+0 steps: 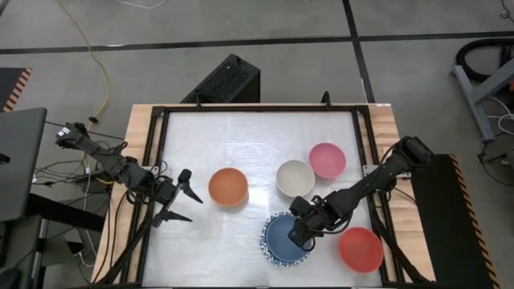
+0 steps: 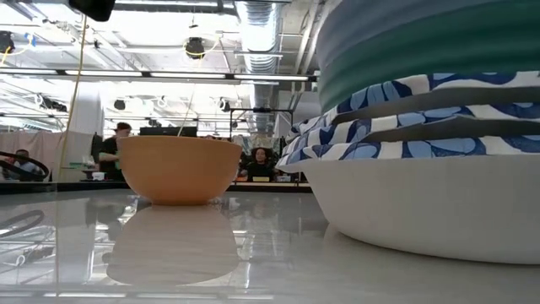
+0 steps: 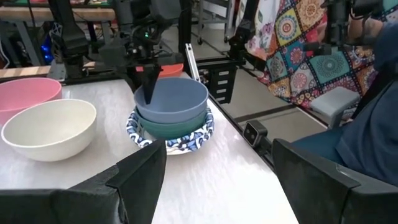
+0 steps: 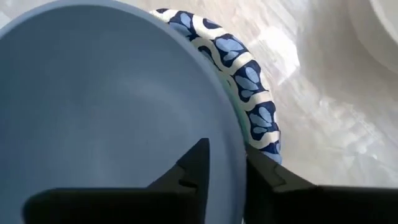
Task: Nest bowls inside each other
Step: Stack the blue bowl into the green bowl, then stack the brown bowl into the blue bowl
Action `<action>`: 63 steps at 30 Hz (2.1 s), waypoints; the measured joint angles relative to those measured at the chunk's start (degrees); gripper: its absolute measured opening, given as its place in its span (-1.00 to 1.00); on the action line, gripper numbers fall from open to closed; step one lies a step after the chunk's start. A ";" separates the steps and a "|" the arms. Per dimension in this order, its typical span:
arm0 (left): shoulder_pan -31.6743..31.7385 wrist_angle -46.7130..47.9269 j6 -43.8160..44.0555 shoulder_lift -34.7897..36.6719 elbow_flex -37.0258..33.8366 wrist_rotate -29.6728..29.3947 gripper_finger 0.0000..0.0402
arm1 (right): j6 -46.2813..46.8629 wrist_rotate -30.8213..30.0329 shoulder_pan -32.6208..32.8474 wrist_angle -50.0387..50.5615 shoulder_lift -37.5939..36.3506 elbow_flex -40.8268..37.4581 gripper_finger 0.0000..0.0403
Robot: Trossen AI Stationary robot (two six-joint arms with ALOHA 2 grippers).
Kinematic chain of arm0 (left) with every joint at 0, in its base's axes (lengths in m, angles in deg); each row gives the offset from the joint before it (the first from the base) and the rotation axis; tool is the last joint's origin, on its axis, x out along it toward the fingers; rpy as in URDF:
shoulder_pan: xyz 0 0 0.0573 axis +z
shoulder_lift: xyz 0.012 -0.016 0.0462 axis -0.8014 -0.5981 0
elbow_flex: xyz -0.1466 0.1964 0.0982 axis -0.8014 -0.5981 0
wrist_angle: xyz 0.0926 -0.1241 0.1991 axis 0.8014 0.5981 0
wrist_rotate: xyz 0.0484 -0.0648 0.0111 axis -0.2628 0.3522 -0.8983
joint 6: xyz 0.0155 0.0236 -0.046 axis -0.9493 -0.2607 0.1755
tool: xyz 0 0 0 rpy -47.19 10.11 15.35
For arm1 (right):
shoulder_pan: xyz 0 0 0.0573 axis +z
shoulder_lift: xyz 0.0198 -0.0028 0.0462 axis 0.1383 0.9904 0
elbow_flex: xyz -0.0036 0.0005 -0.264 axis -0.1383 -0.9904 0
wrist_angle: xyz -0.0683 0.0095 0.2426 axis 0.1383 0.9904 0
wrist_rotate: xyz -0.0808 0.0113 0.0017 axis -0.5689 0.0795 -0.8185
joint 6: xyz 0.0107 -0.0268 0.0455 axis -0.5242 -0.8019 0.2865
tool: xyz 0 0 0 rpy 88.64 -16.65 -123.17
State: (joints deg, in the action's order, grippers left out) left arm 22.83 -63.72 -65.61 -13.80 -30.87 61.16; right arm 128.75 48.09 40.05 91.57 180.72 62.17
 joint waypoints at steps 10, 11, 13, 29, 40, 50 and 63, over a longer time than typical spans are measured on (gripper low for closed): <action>0.00 2.96 2.60 -1.62 0.00 -6.84 0.40 | -2.75 0.43 0.02 -1.13 0.00 0.00 -0.18; 0.00 3.03 2.66 -2.13 0.00 -7.17 0.40 | -2.75 0.85 0.02 -1.13 0.00 0.00 -0.17; 0.00 2.99 2.68 -3.27 0.00 -7.33 0.40 | -2.75 1.84 0.00 -1.04 -0.23 0.00 -0.14; -0.02 2.09 2.57 -7.55 0.00 -9.03 0.40 | -3.40 3.13 -0.84 3.90 -0.87 2.95 -0.05; 0.00 1.94 2.56 -7.50 0.00 -9.05 0.40 | -1.59 4.86 -2.14 5.23 -0.87 2.95 -0.05; -0.02 1.96 2.71 -7.50 0.00 -9.58 0.40 | -4.68 5.71 -4.36 17.05 -2.01 7.74 -0.05; 0.00 2.33 3.18 -7.50 0.00 -9.56 0.40 | 3.82 -17.69 10.19 15.28 -2.32 8.76 -0.05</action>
State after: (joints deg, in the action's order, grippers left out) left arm 22.83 -61.39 -62.42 -21.30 -30.87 51.60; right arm 132.57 30.40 50.24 106.85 178.40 70.92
